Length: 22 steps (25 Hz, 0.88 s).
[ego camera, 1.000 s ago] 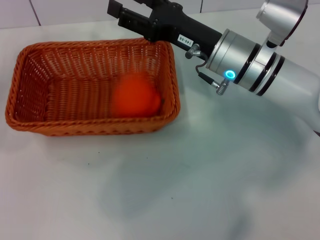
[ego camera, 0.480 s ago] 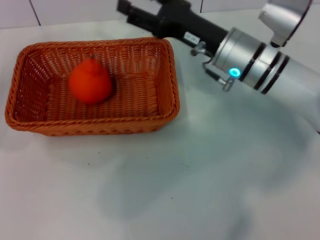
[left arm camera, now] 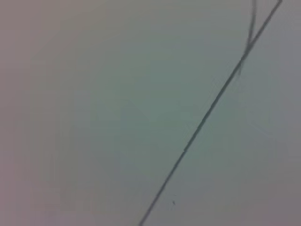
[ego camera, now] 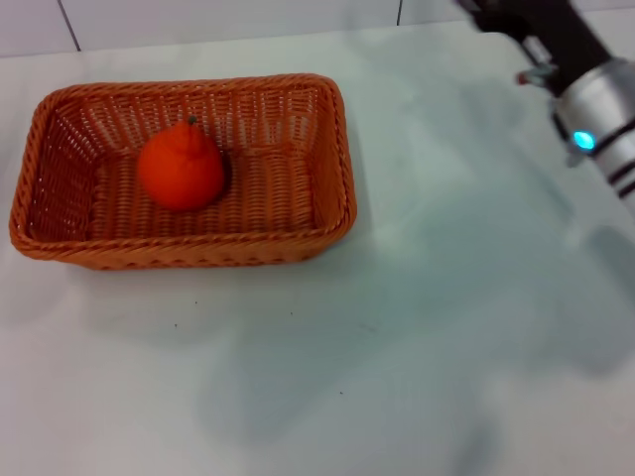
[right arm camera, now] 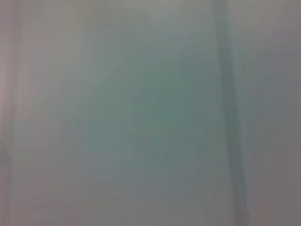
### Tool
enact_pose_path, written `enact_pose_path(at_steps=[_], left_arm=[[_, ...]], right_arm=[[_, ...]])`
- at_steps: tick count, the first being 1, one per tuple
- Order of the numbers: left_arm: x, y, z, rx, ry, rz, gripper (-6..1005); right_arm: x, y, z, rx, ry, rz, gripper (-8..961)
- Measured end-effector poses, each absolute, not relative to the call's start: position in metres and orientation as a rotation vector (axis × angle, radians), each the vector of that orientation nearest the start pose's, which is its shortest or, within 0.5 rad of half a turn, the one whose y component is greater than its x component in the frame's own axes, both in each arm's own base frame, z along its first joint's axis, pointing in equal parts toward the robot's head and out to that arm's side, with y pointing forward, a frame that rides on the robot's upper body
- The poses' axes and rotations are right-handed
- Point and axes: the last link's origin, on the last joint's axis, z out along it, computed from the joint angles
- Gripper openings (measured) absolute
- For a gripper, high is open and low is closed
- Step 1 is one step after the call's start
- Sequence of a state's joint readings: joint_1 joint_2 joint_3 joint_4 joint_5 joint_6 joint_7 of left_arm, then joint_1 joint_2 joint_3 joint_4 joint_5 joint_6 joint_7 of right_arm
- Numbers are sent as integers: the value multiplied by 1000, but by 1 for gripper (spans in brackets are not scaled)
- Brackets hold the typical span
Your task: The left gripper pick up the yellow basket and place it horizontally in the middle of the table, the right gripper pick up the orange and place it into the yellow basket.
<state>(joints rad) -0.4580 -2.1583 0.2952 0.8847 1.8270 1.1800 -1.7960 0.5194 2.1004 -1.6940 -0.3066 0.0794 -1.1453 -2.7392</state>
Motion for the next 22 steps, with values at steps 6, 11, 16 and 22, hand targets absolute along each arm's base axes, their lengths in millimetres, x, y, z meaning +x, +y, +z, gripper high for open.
enact_pose_path(at_steps=[6,11,16,22], left_arm=[[-339,352,99,-1648,-952,-946,878],[-354,338,98,-1529,-810,-940,877],[-369,316,91,-1384,-699,-914,876],[-379,304,78,-1340,-721,-885,875]], right_arm=[[290,362,9,-584,-1683,-1449,934],[311,348,12,-637,-1656,-1503,934],[336,333,13,-724,-1632,-1574,935],[353,321,15,-778,-1611,-1619,935]])
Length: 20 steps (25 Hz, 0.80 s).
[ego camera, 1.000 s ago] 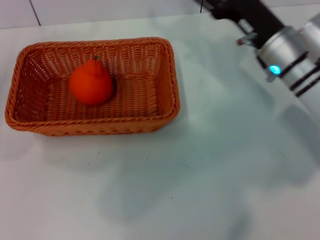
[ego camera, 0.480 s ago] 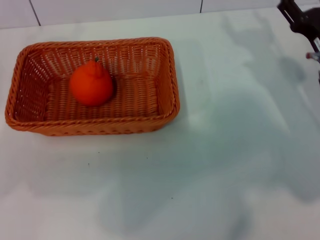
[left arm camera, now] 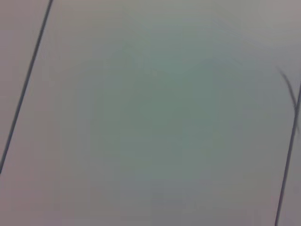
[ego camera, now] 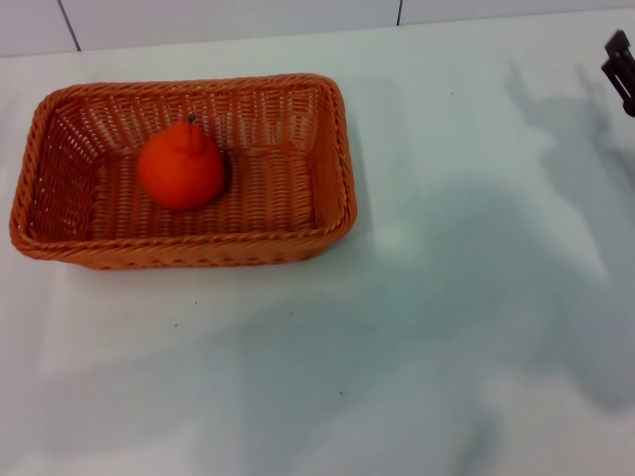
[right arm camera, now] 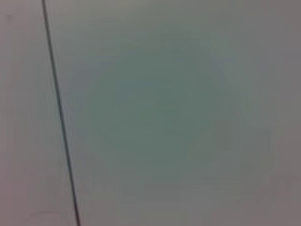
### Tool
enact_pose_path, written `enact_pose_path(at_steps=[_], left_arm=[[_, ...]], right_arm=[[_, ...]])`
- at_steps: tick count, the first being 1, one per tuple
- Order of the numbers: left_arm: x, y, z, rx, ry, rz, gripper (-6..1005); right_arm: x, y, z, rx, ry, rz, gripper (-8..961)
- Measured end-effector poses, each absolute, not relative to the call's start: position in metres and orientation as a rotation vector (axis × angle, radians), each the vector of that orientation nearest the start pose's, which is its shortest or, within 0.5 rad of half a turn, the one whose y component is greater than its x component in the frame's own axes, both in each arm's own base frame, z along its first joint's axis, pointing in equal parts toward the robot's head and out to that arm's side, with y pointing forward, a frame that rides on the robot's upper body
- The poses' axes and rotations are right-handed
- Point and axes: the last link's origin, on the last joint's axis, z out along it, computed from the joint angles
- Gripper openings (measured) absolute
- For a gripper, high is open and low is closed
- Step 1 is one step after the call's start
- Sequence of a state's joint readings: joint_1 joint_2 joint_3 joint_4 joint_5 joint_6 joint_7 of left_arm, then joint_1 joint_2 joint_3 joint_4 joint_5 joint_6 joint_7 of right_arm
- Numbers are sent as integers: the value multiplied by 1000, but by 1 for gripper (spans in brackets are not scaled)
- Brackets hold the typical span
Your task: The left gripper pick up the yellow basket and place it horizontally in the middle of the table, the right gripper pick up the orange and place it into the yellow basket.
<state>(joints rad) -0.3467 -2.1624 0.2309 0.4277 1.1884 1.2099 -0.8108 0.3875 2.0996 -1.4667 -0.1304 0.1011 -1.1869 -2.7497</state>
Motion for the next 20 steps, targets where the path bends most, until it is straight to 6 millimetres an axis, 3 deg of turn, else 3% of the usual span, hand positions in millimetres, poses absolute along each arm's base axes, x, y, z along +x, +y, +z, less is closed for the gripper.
enact_pose_path(at_steps=[20], left_arm=[[-380,303,75,-1329,-728,-886,871]], right_arm=[[360,314,7,-818,-1654,-1619,935]])
